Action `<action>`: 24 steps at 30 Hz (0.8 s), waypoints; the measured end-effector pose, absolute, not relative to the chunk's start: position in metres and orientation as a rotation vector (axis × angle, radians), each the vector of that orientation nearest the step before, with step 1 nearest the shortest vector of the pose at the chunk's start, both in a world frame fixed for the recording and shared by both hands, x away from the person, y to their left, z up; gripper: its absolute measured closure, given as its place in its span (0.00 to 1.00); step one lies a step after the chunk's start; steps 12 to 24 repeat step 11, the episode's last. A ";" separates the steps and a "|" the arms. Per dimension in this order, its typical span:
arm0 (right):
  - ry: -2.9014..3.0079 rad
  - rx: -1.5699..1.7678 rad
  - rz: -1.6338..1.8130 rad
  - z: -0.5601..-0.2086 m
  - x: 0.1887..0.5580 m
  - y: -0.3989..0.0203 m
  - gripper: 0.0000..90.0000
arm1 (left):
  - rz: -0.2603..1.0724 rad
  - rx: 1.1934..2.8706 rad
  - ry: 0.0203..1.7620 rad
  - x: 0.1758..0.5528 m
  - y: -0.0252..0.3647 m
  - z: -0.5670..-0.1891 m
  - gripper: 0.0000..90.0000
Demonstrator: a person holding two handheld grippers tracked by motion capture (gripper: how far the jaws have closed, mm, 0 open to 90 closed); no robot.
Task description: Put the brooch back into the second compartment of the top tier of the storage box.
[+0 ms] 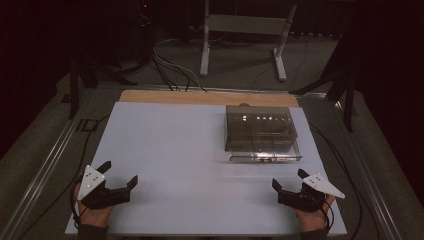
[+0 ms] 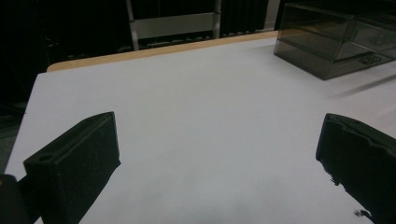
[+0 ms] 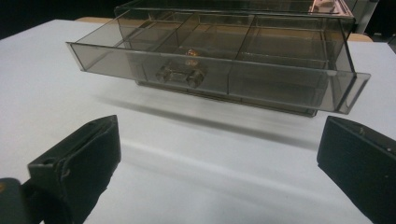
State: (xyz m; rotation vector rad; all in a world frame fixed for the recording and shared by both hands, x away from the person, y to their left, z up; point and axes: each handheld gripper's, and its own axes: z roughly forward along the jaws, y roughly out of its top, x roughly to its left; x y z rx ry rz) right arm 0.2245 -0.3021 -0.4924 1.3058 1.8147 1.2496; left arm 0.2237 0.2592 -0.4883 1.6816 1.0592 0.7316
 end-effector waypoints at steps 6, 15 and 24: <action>1.795 1.279 1.261 -0.493 0.220 -0.303 0.00 | 0.725 1.697 1.064 0.225 0.254 -0.492 0.00; 1.792 1.292 1.269 -0.494 0.220 -0.305 0.00 | 0.726 1.710 1.064 0.226 0.251 -0.492 0.00; 1.792 1.292 1.269 -0.494 0.220 -0.305 0.00 | 0.726 1.710 1.064 0.226 0.251 -0.492 0.00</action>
